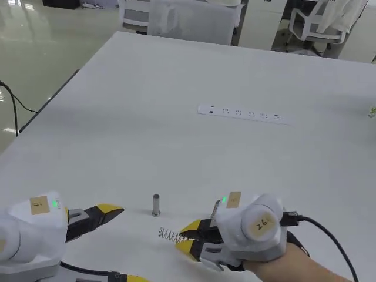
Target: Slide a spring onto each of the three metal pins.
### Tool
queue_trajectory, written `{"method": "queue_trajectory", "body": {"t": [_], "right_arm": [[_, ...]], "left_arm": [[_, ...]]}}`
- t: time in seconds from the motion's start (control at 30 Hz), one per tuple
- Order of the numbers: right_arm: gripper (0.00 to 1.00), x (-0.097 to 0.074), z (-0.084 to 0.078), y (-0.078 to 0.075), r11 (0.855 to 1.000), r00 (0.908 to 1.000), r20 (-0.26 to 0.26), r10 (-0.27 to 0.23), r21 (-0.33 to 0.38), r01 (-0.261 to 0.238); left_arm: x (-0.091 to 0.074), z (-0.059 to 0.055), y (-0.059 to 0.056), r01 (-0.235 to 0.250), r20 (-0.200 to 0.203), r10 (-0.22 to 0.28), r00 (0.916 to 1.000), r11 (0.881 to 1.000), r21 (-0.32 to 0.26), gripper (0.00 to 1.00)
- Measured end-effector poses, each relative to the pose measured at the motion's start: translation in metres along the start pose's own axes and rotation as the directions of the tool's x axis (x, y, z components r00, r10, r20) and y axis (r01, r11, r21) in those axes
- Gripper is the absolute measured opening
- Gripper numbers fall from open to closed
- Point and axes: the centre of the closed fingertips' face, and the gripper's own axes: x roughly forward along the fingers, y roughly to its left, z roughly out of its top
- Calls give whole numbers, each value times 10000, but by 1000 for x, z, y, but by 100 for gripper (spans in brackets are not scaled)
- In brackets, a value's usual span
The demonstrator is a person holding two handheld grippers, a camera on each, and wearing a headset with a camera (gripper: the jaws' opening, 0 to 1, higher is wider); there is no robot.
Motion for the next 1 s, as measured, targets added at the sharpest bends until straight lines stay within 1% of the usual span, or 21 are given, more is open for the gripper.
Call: {"method": "queue_trajectory", "body": {"t": [0.13,0.2,0.3,0.43,0.57,0.63,0.73,0.8,0.83,0.93,1.0], "right_arm": [[8,-19,-3,-3,9992,9999,-98,55,-393,-58],[8,-27,-6,-5,9969,9997,-220,87,-783,-104],[8,-37,-11,-6,9939,9991,-395,131,-1090,-174],[8,-47,-13,-6,9920,9990,-394,228,-1229,-275],[8,-52,-19,-2,9897,9980,-491,394,-1355,-458],[8,-55,-21,-1,9880,9976,-539,437,-1455,-511],[8,-58,-22,-1,9885,9977,-479,473,-1412,-537],[7,-61,-20,0,9863,9979,-386,528,-1542,-582],[7,-62,-20,1,9858,9979,-364,538,-1570,-589],[7,-65,-16,3,9843,9974,-140,703,-1615,-716],[7,-66,-15,3,9836,9972,-142,728,-1645,-741]], "left_arm": [[7,4,-6,237,-28,-237,9997,9997,56,82],[11,6,-9,372,-34,-372,9993,9993,52,81],[17,8,-13,623,-129,-621,9980,9979,154,79],[26,15,-20,963,-142,-959,9953,9949,290,75],[36,19,-23,1231,-166,-1224,9923,9909,537,66],[42,22,-24,1393,-192,-1384,9902,9886,569,64],[51,25,-28,1793,-257,-1778,9837,9810,737,54],[57,28,-33,2048,-260,-2034,9788,9755,806,49],[58,29,-33,2075,-254,-2061,9782,9747,827,47],[67,32,-37,2309,-277,-2293,9730,9687,916,43],[71,35,-40,2446,-233,-2435,9696,9654,906,40]]}}
